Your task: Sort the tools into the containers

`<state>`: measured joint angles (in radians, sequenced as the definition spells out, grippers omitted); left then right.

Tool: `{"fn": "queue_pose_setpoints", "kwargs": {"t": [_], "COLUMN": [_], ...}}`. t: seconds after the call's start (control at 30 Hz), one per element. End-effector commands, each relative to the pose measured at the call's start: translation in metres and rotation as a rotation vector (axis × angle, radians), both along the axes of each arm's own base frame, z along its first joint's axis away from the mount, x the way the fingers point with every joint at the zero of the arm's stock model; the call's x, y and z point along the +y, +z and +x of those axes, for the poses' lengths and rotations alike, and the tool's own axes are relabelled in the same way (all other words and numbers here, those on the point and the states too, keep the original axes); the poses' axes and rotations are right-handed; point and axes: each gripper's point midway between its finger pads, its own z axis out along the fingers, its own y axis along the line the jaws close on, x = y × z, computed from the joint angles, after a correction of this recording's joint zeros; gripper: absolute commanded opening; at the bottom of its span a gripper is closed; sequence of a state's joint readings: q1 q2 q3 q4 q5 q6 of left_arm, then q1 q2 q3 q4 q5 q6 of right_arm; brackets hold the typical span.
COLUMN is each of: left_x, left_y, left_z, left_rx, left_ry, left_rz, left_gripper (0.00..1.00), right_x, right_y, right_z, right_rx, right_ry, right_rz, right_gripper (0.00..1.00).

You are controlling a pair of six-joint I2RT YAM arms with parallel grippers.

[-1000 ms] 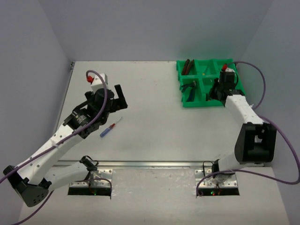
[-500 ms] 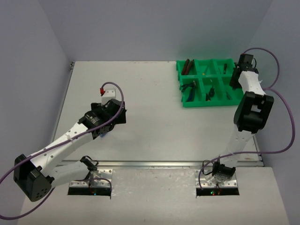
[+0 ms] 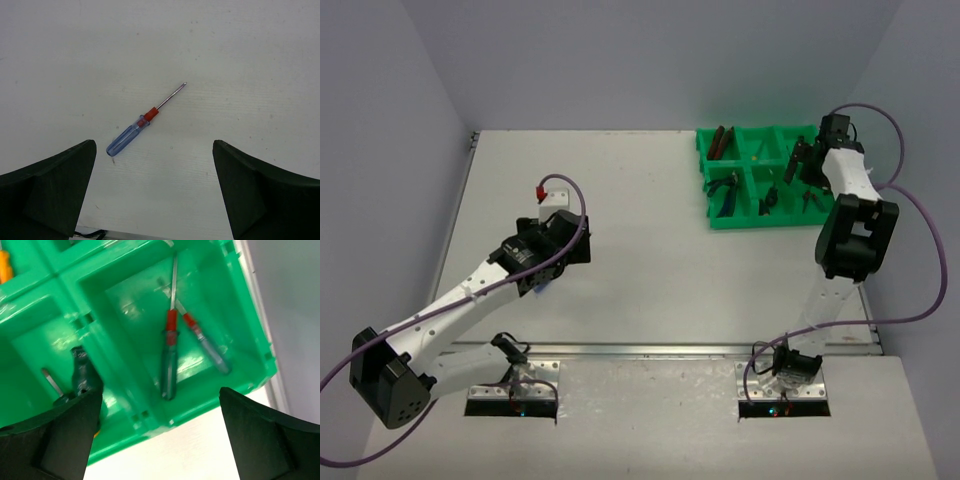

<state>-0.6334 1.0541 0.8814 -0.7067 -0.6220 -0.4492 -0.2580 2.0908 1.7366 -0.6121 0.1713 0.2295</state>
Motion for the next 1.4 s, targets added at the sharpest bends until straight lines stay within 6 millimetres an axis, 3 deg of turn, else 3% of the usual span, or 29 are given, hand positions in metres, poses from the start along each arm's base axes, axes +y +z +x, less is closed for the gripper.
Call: {"fn": "queue_pose_setpoints", "kwargs": {"t": [0.0,0.13,0.2,0.3,0.33,0.5,0.6,0.73,0.83,0.9,1.03,1.13,1.27,1.37], "left_x": [-0.001,-0.021,-0.01,0.003,0.005,0.007,0.019,0.025,0.025,0.021,0.017,0.01,-0.015,-0.051], "left_y": [0.014,0.009,0.003,-0.02,-0.035,-0.102,-0.124,-0.159,-0.173,-0.182,-0.185,-0.178,-0.151,-0.124], "left_z": [0.014,0.029,0.045,0.06,0.062,0.05,0.045,0.027,0.022,0.021,0.02,0.022,0.035,0.043], "left_rx": [-0.048,-0.036,-0.001,0.098,0.152,0.399,0.442,0.584,0.644,0.675,0.681,0.656,0.561,0.485], "left_ry": [0.011,-0.153,-0.169,-0.156,-0.147,-0.135,-0.1,-0.08,-0.072,-0.073,-0.071,-0.095,-0.162,-0.245], "left_rz": [0.016,0.021,-0.009,-0.08,-0.069,-0.103,-0.152,-0.195,-0.196,-0.21,-0.218,-0.206,-0.23,-0.32], "left_gripper": [1.0,1.0,1.0,1.0,1.0,1.0,0.98,0.83,0.76,0.63,0.26,0.08,0.0,0.0], "right_x": [0.063,0.153,0.206,0.241,0.245,0.247,0.242,0.24,0.242,0.24,0.235,0.24,0.261,0.286], "right_y": [0.064,0.083,0.088,0.095,0.083,0.088,0.086,0.085,0.085,0.086,0.087,0.085,0.087,0.095], "right_z": [-0.005,-0.047,-0.071,-0.1,-0.113,-0.139,-0.145,-0.151,-0.153,-0.154,-0.153,-0.152,-0.154,-0.164], "right_rx": [-0.151,-0.226,-0.287,-0.387,-0.372,-0.417,-0.406,-0.41,-0.411,-0.417,-0.437,-0.448,-0.444,-0.463], "right_ry": [0.093,0.297,0.435,0.529,0.528,0.581,0.603,0.622,0.637,0.637,0.613,0.603,0.662,0.772], "right_rz": [0.06,0.13,0.228,0.365,0.404,0.403,0.36,0.355,0.363,0.351,0.337,0.377,0.494,0.63], "right_gripper": [0.99,0.99,0.99,0.99,0.99,0.99,0.99,0.99,0.99,0.99,0.99,0.99,0.99,0.99]}}
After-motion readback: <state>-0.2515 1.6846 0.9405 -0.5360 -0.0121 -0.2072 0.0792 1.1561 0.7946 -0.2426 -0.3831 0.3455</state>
